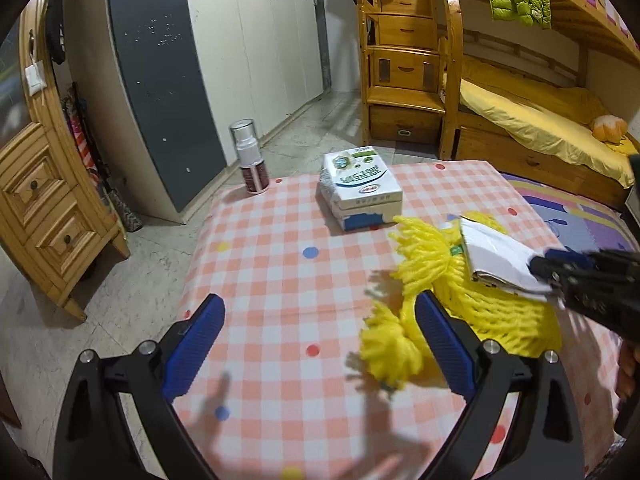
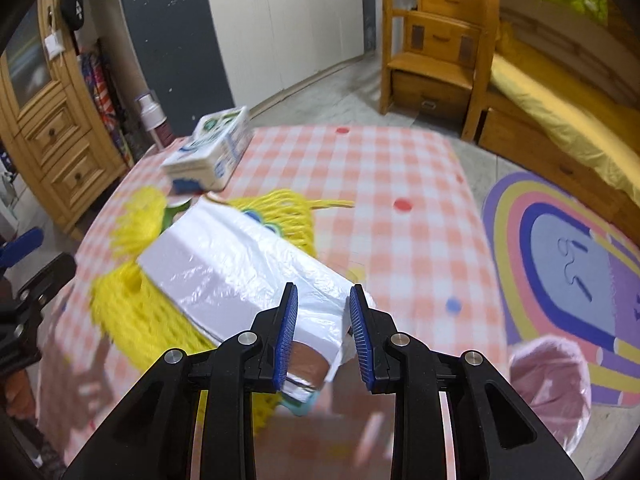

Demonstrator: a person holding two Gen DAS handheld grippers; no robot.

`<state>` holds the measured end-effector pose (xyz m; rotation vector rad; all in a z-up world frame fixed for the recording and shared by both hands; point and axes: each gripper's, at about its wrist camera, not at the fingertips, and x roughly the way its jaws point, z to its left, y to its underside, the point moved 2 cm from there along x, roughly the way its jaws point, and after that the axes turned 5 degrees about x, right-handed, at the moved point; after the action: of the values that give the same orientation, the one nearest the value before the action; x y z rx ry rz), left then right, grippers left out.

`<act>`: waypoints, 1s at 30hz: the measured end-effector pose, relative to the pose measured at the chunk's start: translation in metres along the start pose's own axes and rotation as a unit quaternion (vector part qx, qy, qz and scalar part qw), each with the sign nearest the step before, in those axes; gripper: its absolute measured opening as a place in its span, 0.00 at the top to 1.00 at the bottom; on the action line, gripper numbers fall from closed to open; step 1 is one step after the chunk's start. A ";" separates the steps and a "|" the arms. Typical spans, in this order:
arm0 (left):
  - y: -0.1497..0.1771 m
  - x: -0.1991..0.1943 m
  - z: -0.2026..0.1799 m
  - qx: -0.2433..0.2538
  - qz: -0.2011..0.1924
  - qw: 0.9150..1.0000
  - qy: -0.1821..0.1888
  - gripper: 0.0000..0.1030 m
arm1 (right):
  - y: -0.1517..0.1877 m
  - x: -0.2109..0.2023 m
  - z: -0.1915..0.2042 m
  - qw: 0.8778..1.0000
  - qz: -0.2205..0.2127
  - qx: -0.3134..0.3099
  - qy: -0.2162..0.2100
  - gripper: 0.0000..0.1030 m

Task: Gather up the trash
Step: 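Move both tools back over the table toward the yellow foam net, then grasp the white paper packet with the right tool while the left tool grasps the yellow foam net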

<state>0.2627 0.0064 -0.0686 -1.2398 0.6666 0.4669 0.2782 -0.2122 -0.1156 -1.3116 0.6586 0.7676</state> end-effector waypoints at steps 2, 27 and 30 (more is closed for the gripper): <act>0.006 -0.005 0.003 0.000 0.000 1.000 -0.012 0.10 | 0.012 -0.009 0.003 1.000 0.006 0.009 -0.014 0.72; 0.040 -0.031 0.011 -0.047 0.008 0.999 0.001 0.10 | 0.054 -0.036 0.053 0.996 -0.011 -0.037 -0.078 0.23; 0.040 -0.032 0.011 -0.044 0.008 0.999 0.002 0.10 | 0.057 -0.025 0.056 0.996 0.018 -0.037 -0.077 0.49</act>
<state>0.2156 0.0293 -0.0732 -1.3202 0.6654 0.5116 0.2180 -0.1552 -0.1212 -1.2956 0.5367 0.9194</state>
